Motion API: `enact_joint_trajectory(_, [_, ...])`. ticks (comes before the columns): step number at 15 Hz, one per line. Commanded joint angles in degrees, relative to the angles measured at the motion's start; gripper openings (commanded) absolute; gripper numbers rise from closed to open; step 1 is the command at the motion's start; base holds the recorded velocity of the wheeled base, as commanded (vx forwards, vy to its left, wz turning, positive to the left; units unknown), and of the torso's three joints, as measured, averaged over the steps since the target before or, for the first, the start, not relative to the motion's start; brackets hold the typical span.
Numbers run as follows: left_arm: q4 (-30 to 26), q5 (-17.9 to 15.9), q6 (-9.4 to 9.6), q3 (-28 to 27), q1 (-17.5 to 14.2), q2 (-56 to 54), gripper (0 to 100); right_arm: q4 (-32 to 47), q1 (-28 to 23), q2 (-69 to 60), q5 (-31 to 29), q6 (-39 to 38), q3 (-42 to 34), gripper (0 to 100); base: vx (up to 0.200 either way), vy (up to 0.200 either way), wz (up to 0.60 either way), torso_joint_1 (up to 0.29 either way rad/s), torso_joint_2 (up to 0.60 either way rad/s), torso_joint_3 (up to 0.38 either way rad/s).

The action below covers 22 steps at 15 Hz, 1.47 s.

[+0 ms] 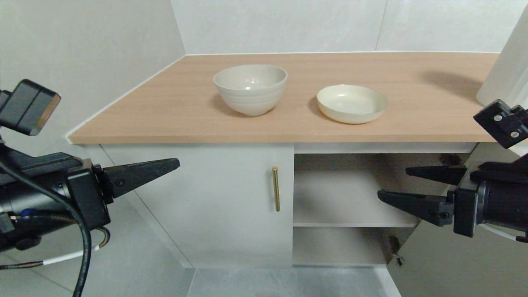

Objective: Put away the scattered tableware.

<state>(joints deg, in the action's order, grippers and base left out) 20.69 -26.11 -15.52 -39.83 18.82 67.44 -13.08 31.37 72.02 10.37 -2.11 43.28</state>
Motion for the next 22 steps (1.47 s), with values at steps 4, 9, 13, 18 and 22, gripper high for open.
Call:
enact_joint_trajectory(4, [-0.1, 0.0, -0.04, 0.0, 0.0, 0.7, 0, 0.1, 0.0, 0.1, 0.0, 0.0, 0.0, 100, 0.000, 0.000, 0.00, 0.113, -0.52, -0.254])
enact_joint_trajectory(9, [-0.1, -0.1, -0.04, 0.0, 0.0, 2.1, 0, -1.4, -0.3, 1.1, -0.1, -0.1, -0.1, 100, 0.000, 0.000, 0.00, 0.294, -0.48, -0.263])
enact_joint_trajectory(13, [-0.3, -1.0, -0.13, -5.0, 0.0, 6.6, 0, -5.2, -2.3, 5.3, -0.5, 0.1, 0.3, 100, 0.000, 0.000, 0.00, 0.141, -0.31, -0.160])
enact_joint_trajectory(18, [-2.2, 1.9, -0.04, -15.9, -1.0, 14.0, 0, 2.4, -5.3, 15.3, -9.7, -2.7, 13.6, 100, 0.000, 0.000, 0.00, 0.006, -0.01, -0.007])
enact_joint_trajectory(22, [-8.3, 9.9, 0.23, -25.1, -0.2, 20.2, 0, 2.6, -5.3, 14.9, -11.9, -6.7, 15.5, 100, 0.000, 0.000, 0.00, 0.000, 0.00, 0.000])
